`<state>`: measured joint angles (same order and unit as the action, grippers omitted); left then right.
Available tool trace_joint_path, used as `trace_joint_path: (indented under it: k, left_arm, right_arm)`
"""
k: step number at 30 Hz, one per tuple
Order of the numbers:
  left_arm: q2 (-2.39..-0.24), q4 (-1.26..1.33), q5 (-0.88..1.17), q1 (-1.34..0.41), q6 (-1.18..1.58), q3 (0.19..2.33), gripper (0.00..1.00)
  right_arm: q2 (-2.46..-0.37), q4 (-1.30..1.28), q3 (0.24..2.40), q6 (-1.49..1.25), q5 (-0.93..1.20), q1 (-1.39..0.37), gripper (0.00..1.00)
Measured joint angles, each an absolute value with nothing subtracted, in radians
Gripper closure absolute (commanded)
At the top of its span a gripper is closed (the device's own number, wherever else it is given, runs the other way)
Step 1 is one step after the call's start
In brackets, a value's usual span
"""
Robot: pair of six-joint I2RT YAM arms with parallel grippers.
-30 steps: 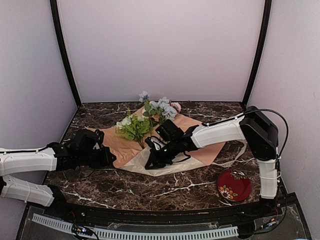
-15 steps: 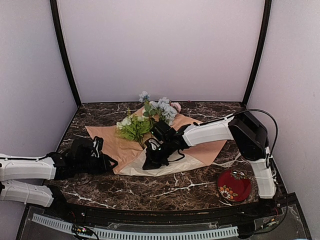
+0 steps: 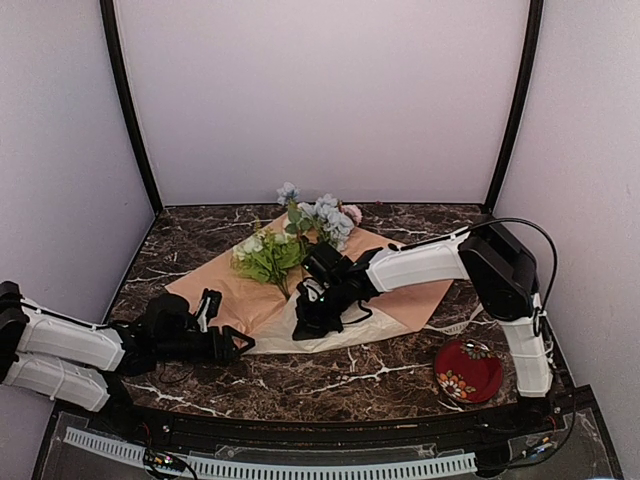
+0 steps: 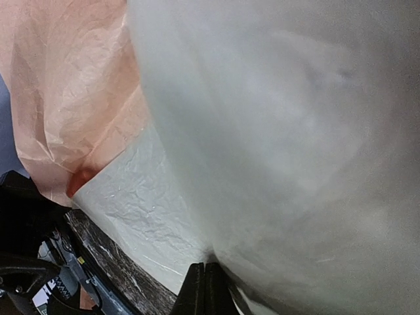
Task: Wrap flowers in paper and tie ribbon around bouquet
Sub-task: Pick up the one-fourth-folded wrapping paper from the center of the board.
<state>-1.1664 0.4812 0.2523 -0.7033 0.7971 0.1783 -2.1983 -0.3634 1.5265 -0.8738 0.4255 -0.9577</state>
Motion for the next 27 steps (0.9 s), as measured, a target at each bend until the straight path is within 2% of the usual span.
trace_joint_path:
  k: [6,12,15,18,20,23,27]
  left_arm:
    - [-1.187,0.527,0.202,-0.819,0.797,0.193,0.39]
    - [-1.188,0.452,0.120,-0.842,0.887,0.196,0.42]
    - [-1.064,0.328,0.051,-0.867,0.939,0.195,0.38]
    - [-0.902,0.223,-0.019,-0.886,0.973,0.195,0.28]
    - [-0.823,0.170,-0.064,-0.887,0.987,0.195,0.27]
    - [-0.799,0.121,-0.105,-0.887,0.987,0.194,0.25]
    - [-0.902,0.112,-0.091,-0.887,0.968,0.195,0.24]
  right_arm:
    - [-2.175,-0.335,1.493,-0.869,0.377,-0.971,1.00]
    - [-2.158,-0.315,1.466,-0.858,0.360,-0.974,1.00]
    - [-2.157,-0.313,1.465,-0.858,0.352,-0.982,1.00]
    - [-2.152,-0.300,1.454,-0.859,0.346,-0.985,1.00]
    - [-2.148,-0.280,1.439,-0.863,0.344,-0.986,1.00]
    - [-2.137,-0.253,1.417,-0.869,0.339,-0.987,1.00]
    - [-2.128,-0.217,1.391,-0.885,0.337,-0.988,1.00]
